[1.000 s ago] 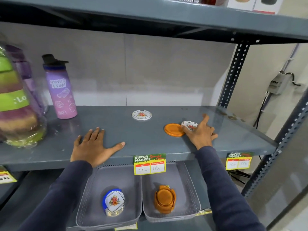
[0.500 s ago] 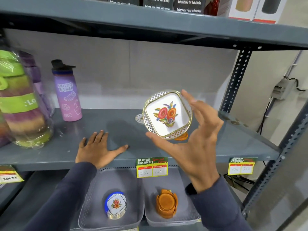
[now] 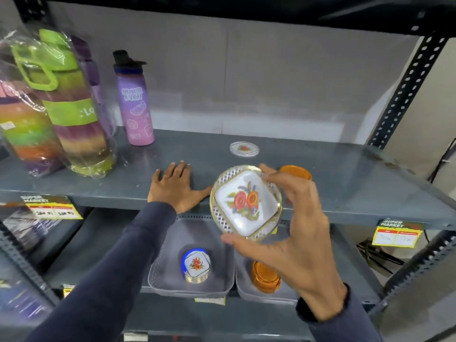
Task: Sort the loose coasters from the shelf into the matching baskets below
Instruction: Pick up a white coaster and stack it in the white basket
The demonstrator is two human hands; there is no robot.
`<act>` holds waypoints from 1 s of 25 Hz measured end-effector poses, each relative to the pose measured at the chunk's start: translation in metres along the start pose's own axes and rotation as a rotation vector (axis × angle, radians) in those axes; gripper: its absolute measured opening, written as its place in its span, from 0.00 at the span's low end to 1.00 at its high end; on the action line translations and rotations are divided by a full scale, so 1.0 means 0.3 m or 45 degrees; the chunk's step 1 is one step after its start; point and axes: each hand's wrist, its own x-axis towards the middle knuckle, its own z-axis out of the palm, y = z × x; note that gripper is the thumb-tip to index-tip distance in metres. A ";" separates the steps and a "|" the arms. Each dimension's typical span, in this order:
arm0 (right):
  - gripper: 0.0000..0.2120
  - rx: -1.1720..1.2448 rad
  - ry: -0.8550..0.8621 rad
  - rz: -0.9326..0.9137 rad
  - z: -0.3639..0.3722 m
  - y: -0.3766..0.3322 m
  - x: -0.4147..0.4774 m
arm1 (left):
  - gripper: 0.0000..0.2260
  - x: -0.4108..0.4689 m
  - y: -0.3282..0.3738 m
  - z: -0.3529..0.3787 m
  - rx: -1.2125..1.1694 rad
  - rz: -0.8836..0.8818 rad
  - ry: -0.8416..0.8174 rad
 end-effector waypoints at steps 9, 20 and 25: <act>0.31 -0.181 -0.961 0.436 0.429 0.424 -0.335 | 0.51 0.025 -0.017 0.038 -0.023 -0.016 0.104; 0.33 -0.293 -1.342 0.642 0.737 0.735 -0.463 | 0.52 0.036 -0.023 0.049 -0.019 -0.018 0.123; 0.38 -0.280 -1.478 0.543 0.786 0.808 -0.471 | 0.52 0.039 -0.023 0.055 -0.020 -0.014 0.148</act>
